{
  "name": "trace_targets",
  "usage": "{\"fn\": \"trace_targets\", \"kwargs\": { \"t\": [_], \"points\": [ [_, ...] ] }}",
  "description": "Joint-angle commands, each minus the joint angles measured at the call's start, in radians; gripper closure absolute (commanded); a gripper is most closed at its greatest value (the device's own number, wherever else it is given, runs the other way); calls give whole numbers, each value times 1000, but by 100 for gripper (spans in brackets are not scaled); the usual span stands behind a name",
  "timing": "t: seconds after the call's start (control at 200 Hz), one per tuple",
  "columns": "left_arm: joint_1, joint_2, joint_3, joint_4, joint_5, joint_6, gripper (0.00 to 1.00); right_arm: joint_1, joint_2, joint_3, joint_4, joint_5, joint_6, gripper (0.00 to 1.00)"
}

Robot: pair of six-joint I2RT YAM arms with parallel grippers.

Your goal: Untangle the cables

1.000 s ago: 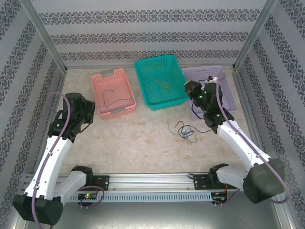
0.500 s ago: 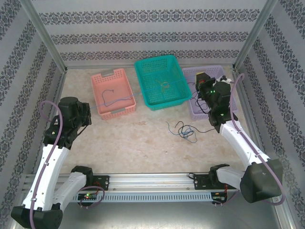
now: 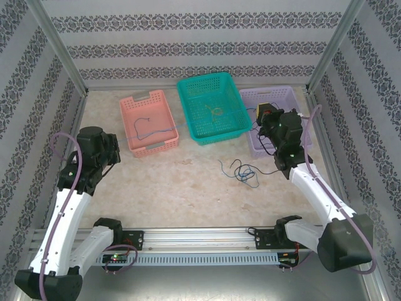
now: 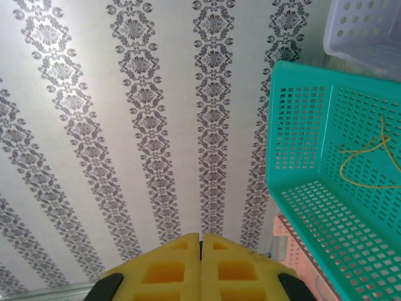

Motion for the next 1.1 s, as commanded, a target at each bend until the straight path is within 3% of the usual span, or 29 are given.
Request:
{"fn": "trace_targets", "kwargs": {
  "t": [0.0,0.15,0.28,0.649,0.779,0.939,1.094],
  "points": [
    [11,34,13,114,-72,70,100,54,-68,3,-101,40,-110,100],
    [58,133,21,246,6,155,100,175,-127,-106,-88,115,-112,100],
    [114,288,137,273,92,385,100,265,-97,-94,-95,132,-191,100],
    [132,796,591,195,319,969,100,404,274,214,-100,47,-395,100],
    [133,1006,810,75,405,1149,100,457,439,368,-119,12,-443,100],
    [132,1199,1033,-128,389,1285,100,499,646,568,-149,-49,-477,100],
    [131,1294,1122,-204,319,1357,100,529,813,754,-213,-101,-510,100]
  ]
}}
